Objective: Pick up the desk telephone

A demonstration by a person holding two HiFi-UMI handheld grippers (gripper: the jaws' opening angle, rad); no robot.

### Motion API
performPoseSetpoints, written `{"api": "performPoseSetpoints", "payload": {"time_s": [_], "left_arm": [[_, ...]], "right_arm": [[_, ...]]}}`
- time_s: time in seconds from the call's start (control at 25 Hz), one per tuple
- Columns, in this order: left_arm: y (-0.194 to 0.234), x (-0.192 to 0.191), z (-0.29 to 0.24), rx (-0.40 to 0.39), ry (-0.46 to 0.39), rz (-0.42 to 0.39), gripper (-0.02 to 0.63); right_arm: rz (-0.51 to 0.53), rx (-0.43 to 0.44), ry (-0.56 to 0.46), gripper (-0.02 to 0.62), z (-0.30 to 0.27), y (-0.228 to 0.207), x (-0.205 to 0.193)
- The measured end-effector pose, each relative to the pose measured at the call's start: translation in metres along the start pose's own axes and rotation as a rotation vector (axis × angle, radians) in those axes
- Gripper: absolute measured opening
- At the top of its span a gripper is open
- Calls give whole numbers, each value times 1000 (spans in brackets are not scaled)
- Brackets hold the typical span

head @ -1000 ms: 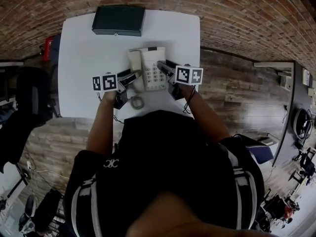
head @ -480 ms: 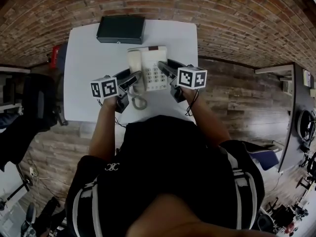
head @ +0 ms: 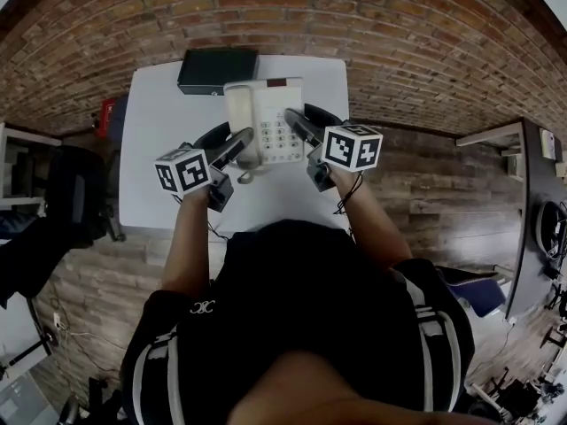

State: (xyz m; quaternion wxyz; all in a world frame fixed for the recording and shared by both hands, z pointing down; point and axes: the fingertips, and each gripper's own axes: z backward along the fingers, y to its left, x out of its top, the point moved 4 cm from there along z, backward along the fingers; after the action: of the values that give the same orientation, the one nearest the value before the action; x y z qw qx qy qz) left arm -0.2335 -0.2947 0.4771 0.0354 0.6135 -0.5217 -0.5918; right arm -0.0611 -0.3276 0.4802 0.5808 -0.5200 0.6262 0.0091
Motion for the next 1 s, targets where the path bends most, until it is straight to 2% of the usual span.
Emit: {"api": "performPoseSetpoints", "payload": {"time_s": [0.32,1.0], "left_arm": [[-37,23,5,-20,-35,-102,296],[-44,13,5,-14,-6,-130,295]], "right_arm": [[60,22,-74,184,26,20,30],[28,0,-66,184,38,17,18]]}}
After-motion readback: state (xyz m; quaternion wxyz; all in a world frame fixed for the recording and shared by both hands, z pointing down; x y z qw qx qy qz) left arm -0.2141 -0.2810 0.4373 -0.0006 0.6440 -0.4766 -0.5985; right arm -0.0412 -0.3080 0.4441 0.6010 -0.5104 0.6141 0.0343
